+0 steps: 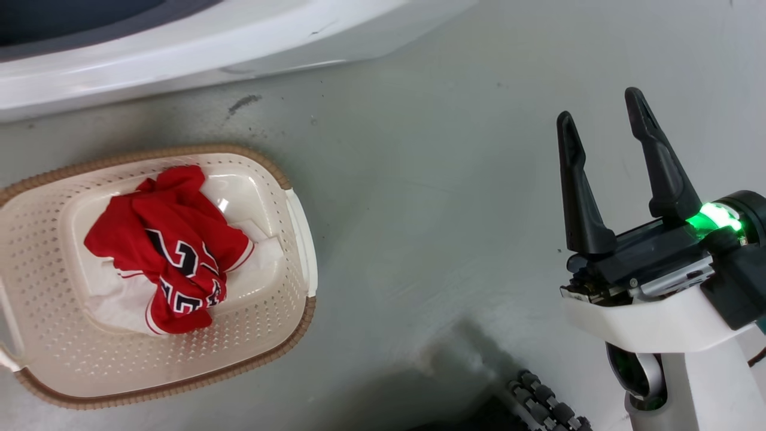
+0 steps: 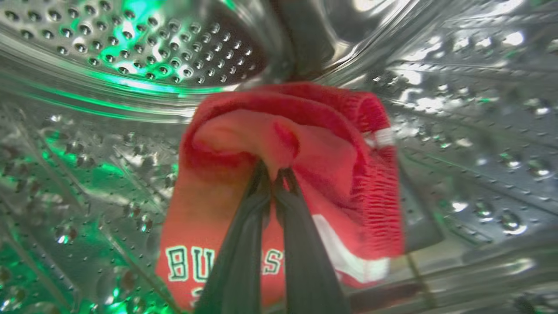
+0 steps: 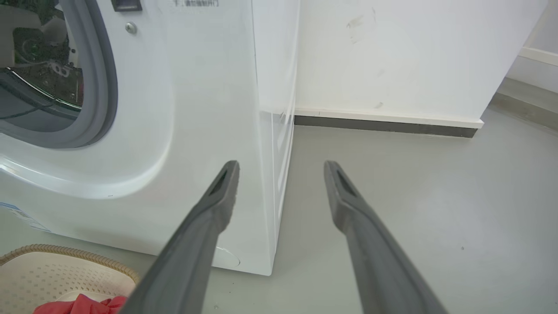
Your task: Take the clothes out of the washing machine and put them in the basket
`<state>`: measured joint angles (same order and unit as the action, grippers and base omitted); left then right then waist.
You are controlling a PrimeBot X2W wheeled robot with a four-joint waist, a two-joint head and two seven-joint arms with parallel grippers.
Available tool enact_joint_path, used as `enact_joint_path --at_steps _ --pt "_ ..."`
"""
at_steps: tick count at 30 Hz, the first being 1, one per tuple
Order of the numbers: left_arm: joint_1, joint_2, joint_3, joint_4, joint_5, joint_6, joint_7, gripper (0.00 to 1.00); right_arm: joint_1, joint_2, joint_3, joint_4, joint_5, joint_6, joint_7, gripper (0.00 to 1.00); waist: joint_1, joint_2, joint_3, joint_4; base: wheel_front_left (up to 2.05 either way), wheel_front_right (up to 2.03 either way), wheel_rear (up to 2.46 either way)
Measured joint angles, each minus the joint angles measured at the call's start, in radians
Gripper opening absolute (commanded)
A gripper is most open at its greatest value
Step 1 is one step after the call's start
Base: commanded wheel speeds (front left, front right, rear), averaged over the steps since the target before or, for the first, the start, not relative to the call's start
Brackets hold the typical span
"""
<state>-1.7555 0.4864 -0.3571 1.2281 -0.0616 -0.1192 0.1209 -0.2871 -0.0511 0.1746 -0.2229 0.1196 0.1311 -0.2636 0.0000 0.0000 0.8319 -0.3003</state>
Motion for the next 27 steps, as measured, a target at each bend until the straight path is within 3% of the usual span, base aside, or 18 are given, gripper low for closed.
enact_joint_path --at_steps 15,27 --pt "0.228 -0.097 0.001 0.016 -0.078 -0.006 -0.300 0.00 0.022 0.000 -0.007 0.034 -0.044 0.000 0.000 1.00 0.0000 0.0000 -0.140 0.054 0.00 0.00 0.00" --pt "0.474 -0.166 0.012 -0.066 -0.131 0.005 -0.381 0.00 0.064 0.000 -0.013 0.062 -0.086 0.000 0.000 1.00 -0.0001 0.0000 -0.281 0.114 0.00 0.00 0.00"
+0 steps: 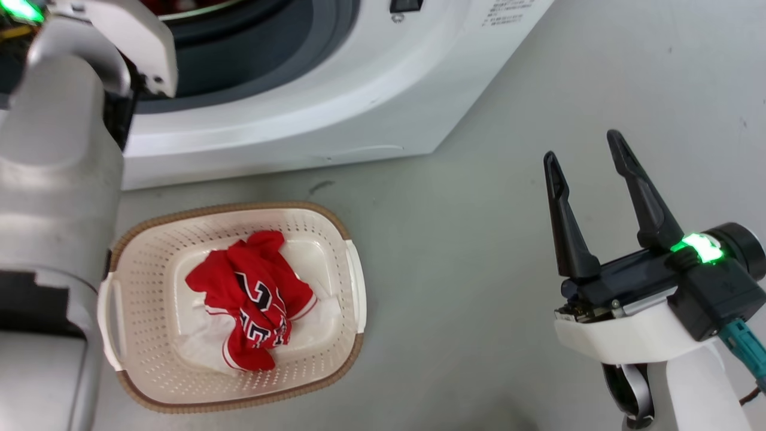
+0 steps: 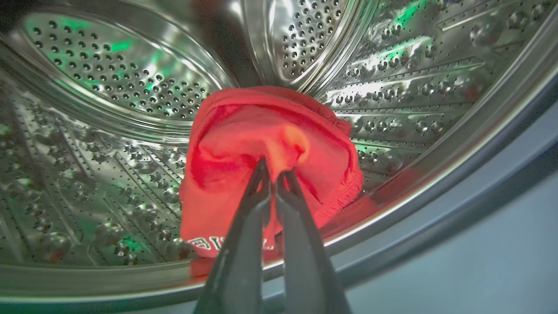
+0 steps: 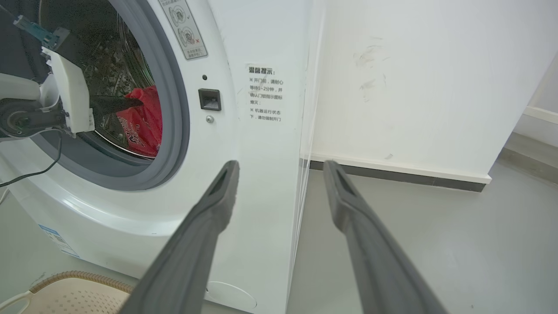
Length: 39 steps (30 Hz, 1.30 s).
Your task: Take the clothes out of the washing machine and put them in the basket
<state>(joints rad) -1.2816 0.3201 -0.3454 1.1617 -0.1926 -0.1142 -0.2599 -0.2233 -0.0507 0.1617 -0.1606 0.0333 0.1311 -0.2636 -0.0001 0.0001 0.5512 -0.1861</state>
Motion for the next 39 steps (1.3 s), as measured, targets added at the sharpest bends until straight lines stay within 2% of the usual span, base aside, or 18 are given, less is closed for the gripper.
enact_joint_path --at_steps 10,22,39 --pt "0.284 -0.010 0.031 -0.310 -0.024 0.040 -0.003 0.00 0.061 0.000 -0.007 0.018 -0.015 0.000 0.000 1.00 0.0000 0.0000 -0.117 0.038 0.00 0.00 0.00" --pt "0.531 -0.016 0.020 -0.594 -0.022 0.071 -0.003 0.00 0.138 0.000 -0.013 0.038 -0.026 0.000 0.000 1.00 -0.0002 0.0000 -0.255 0.095 0.00 0.00 0.00" --pt "0.786 0.062 0.040 -1.051 -0.041 0.153 0.086 0.00 0.219 0.000 -0.009 0.055 -0.035 0.000 0.000 1.00 -0.0001 0.0000 -0.396 0.128 0.00 0.00 0.00"
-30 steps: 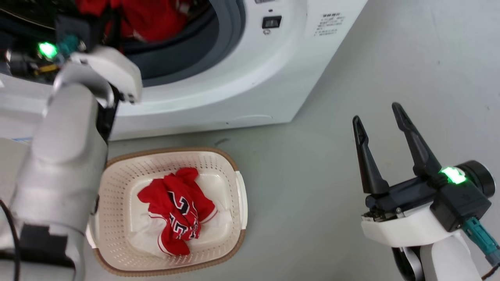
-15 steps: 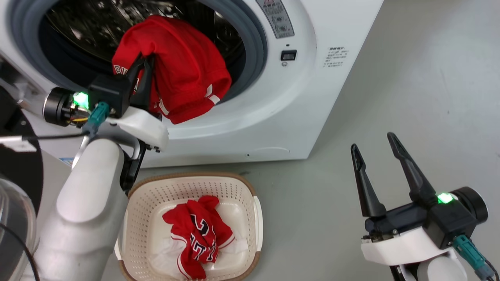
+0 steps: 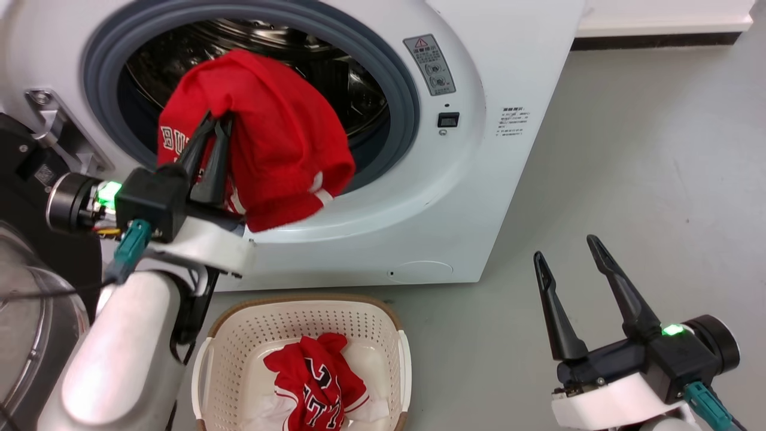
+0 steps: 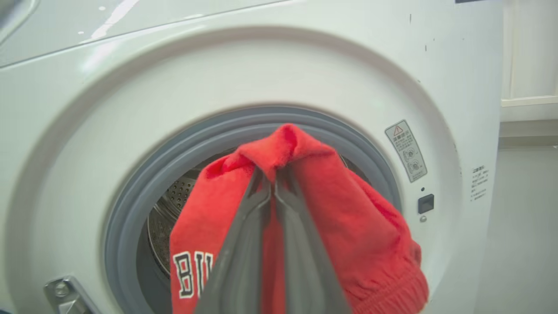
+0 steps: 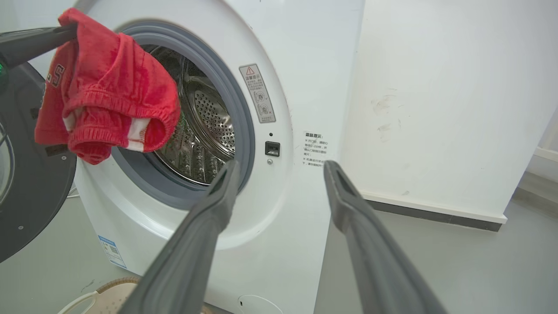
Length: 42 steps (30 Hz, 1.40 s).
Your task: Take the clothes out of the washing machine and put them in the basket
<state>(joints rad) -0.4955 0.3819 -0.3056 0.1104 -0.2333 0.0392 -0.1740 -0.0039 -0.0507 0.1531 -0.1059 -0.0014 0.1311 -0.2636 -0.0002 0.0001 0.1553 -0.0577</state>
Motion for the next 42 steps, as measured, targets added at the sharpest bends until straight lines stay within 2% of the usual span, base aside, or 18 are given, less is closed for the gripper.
enact_joint_path --at_steps 11,17,23,27,32,42 --pt "0.157 0.049 0.013 -0.231 -0.002 0.051 0.056 0.00 0.021 0.000 -0.003 0.002 0.000 0.000 0.000 1.00 0.0001 0.0000 -0.028 0.017 0.00 0.00 0.00" --pt "0.239 0.053 -0.007 -0.271 -0.007 0.061 0.071 0.00 0.021 0.000 -0.004 0.001 0.000 0.000 0.000 1.00 0.0001 0.0000 -0.020 0.024 0.00 0.00 0.00" --pt "0.330 0.052 -0.033 -0.253 -0.018 0.067 0.072 0.00 0.016 0.000 -0.006 -0.001 0.000 0.000 0.000 1.00 0.0002 0.0000 0.002 0.025 0.00 0.00 0.00" --pt "0.370 0.039 -0.057 -0.202 -0.044 0.056 0.060 0.00 0.003 0.000 -0.009 -0.002 -0.005 0.000 0.000 1.00 0.0001 0.0000 0.023 0.028 0.00 0.00 0.00" --pt "0.388 0.008 -0.087 -0.069 -0.076 0.026 0.041 0.00 -0.029 0.000 -0.011 -0.009 -0.012 0.000 0.000 1.00 0.0002 0.0000 0.067 0.028 0.00 0.00 0.00" --pt "0.248 -0.073 -0.124 0.382 -0.111 -0.072 -0.051 0.00 -0.129 0.000 -0.022 -0.032 -0.042 0.000 0.000 1.00 0.0003 0.0000 0.219 0.011 0.00 0.00 0.00"
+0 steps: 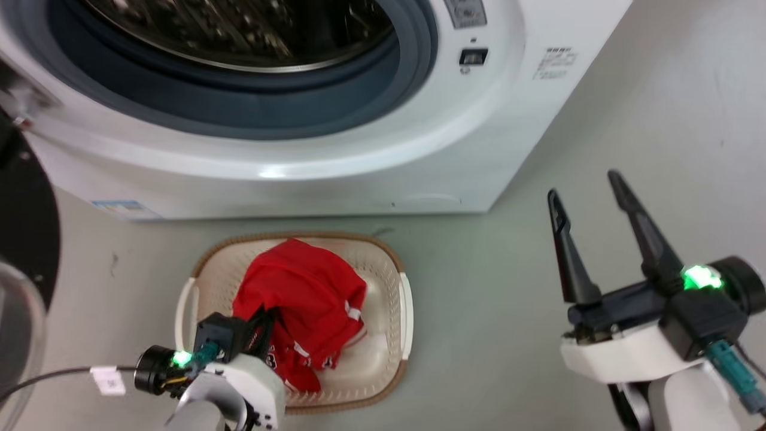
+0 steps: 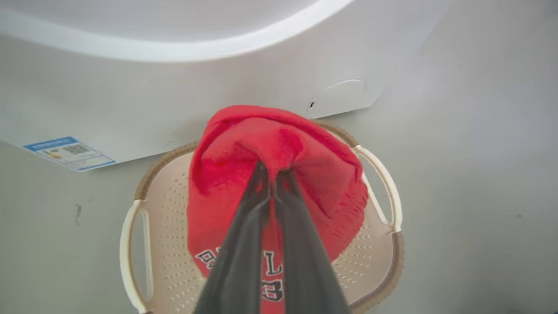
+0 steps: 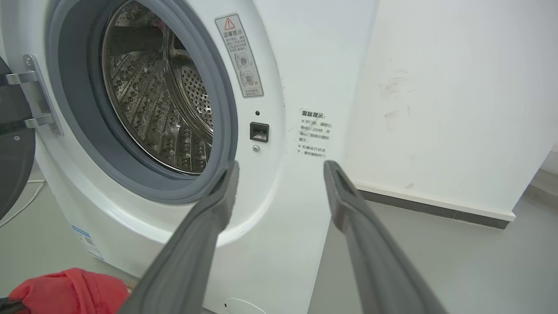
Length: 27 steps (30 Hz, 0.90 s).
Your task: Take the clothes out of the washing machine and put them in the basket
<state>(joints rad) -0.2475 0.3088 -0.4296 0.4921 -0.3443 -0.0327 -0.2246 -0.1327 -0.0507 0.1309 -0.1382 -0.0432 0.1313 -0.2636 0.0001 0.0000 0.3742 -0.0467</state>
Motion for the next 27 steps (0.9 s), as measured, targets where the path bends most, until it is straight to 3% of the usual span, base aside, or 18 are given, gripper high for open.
enact_joint_path --at_steps 13,20,27 --pt "-0.338 -0.074 -0.036 0.539 0.020 -0.063 -0.031 0.00 -0.137 0.000 -0.043 -0.049 0.009 0.000 0.000 1.00 0.0001 0.0000 0.266 -0.045 0.00 0.00 0.00" --pt "-0.474 -0.093 -0.075 0.705 0.049 -0.074 -0.026 0.00 -0.183 0.000 -0.065 -0.074 0.024 0.000 0.000 1.00 0.0001 0.0000 0.391 -0.063 0.00 0.00 0.00" --pt "-0.544 -0.088 -0.119 0.768 0.078 -0.079 0.016 0.00 -0.204 0.000 -0.078 -0.084 0.040 0.000 0.000 1.00 0.0001 0.0000 0.477 -0.078 0.00 0.00 0.00"
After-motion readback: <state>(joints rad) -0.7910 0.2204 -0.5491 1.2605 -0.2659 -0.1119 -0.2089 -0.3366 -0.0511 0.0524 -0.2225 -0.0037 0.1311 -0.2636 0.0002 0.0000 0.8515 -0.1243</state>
